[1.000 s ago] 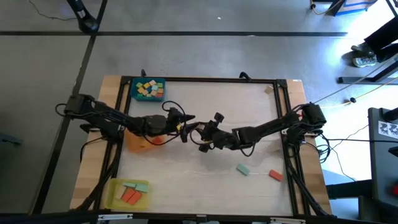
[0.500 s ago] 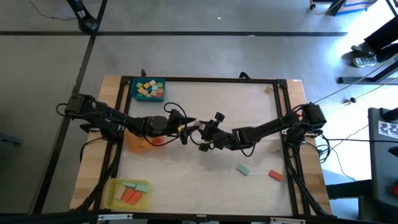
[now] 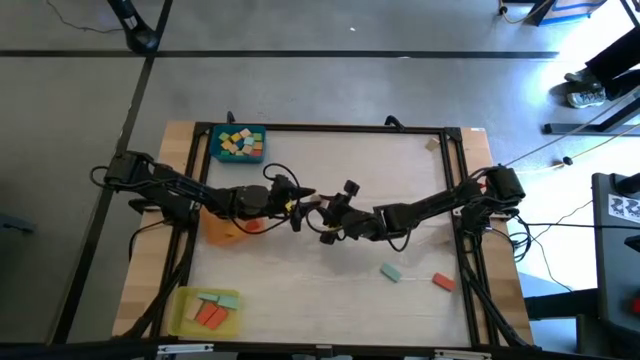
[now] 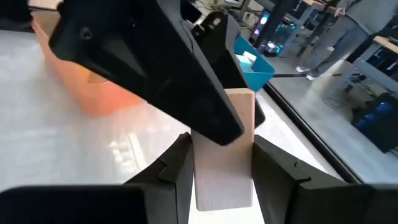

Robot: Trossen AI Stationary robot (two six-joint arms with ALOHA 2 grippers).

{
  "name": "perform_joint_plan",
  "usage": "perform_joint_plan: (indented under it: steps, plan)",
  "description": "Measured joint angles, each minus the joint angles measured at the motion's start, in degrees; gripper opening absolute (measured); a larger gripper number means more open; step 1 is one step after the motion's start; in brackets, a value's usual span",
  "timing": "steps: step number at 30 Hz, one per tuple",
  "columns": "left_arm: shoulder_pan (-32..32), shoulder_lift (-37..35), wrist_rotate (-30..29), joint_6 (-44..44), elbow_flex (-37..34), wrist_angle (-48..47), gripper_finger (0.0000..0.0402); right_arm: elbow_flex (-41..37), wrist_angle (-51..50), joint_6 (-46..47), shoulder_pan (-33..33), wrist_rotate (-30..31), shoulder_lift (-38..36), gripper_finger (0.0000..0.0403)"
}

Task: Sort blocks by size
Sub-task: Put the light brown rectangular block into the yellow bin

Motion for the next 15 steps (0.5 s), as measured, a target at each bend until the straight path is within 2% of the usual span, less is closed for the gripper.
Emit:
perform_joint_plan:
  steps: [6,9,15]
  plan:
    - [0.22,0.00,0.05,0.18,0.02,0.05,0.0204,0.00,0.68,0.10,0.02,-1.42,0.00,0.0131]
    - [0.21,-0.07,0.18,1.15,0.04,0.15,0.0171,0.00,0.74,0.10,-0.02,-1.89,0.00,0.0133]
    - [0.07,-0.09,-0.42,4.44,0.05,-0.08,0.0079,-0.03,0.46,0.40,-0.09,-2.56,0.00,0.0151]
